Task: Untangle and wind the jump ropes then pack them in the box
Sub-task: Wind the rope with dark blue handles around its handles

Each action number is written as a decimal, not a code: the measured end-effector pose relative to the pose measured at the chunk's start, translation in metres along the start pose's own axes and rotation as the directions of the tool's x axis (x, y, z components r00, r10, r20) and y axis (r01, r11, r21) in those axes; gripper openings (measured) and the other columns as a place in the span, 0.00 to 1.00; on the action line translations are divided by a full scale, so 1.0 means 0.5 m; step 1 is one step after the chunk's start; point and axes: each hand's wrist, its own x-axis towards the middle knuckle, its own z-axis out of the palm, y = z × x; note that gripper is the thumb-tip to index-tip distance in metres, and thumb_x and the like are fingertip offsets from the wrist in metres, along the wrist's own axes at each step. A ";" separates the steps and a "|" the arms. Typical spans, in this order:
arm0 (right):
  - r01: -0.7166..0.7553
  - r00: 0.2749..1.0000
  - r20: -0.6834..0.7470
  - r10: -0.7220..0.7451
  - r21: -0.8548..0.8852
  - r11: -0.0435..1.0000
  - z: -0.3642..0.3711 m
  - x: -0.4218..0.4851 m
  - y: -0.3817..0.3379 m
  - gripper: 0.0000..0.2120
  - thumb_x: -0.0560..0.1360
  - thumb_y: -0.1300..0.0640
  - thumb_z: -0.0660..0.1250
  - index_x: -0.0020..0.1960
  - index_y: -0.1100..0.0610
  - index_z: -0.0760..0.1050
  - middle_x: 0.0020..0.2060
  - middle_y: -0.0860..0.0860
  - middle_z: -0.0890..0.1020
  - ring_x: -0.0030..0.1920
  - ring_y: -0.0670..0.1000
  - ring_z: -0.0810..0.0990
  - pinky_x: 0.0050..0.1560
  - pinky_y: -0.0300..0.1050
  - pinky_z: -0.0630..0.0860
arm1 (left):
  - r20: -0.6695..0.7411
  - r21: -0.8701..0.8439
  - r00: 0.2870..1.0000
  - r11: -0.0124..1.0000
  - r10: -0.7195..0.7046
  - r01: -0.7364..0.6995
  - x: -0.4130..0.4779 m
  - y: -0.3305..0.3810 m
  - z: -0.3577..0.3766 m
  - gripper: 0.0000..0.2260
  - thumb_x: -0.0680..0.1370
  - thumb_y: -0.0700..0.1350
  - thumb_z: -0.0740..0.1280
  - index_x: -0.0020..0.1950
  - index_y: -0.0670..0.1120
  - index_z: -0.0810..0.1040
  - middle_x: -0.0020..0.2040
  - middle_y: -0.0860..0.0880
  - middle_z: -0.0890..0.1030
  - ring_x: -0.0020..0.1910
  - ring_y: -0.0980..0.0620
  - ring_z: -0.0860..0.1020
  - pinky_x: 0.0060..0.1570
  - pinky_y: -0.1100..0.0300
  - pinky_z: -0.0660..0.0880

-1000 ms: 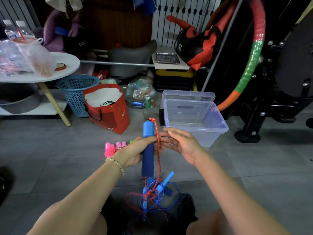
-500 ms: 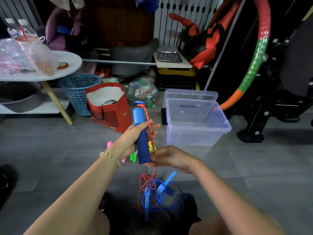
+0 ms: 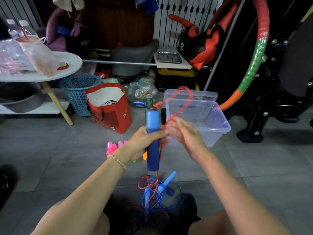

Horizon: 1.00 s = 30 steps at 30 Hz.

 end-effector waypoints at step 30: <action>0.044 0.996 -0.085 -0.035 0.109 0.993 -0.012 -0.007 -0.031 0.08 0.76 0.62 0.64 0.53 0.58 0.79 0.41 0.49 0.86 0.44 0.47 0.83 0.46 0.37 0.80 | 0.153 0.062 0.966 0.977 -0.210 0.203 -0.018 0.007 -0.002 0.05 0.75 0.35 0.68 0.42 0.43 0.78 0.39 0.47 0.83 0.32 0.53 0.81 0.34 0.64 0.79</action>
